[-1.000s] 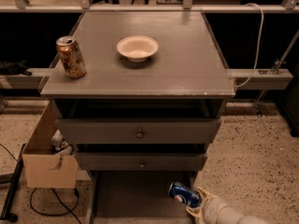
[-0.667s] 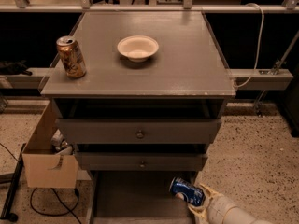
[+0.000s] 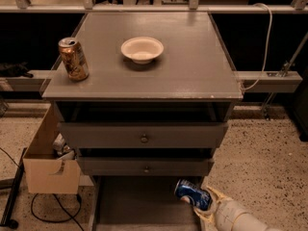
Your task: Pick pepsi can from bottom drawer and place on counter
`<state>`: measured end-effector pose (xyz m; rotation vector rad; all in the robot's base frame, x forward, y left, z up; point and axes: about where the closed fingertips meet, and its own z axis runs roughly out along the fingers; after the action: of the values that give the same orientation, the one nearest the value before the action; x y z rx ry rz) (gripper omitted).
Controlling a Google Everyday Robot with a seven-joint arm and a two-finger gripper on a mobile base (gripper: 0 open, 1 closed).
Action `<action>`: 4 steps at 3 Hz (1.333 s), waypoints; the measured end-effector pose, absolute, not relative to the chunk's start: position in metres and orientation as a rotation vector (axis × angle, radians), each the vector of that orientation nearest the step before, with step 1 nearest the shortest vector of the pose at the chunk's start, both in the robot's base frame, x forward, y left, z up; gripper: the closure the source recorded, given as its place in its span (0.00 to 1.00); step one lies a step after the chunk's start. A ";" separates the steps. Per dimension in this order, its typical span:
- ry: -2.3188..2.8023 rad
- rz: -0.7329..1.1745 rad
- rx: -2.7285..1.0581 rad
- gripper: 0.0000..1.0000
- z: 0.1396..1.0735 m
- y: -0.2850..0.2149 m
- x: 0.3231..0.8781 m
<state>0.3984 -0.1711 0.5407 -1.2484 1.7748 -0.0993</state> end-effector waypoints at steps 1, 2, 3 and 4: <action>1.575 -0.177 -1.324 1.00 0.627 -0.159 0.400; 1.459 -0.202 -1.342 1.00 0.692 -0.156 0.388; 1.361 -0.194 -1.360 1.00 0.766 -0.149 0.386; 1.361 -0.194 -1.360 1.00 0.766 -0.149 0.386</action>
Offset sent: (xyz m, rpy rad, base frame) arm -0.0310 0.0075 0.2293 -0.0510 -0.3613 0.1979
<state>0.3859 -0.1488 0.7655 -1.3601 1.3607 -0.1943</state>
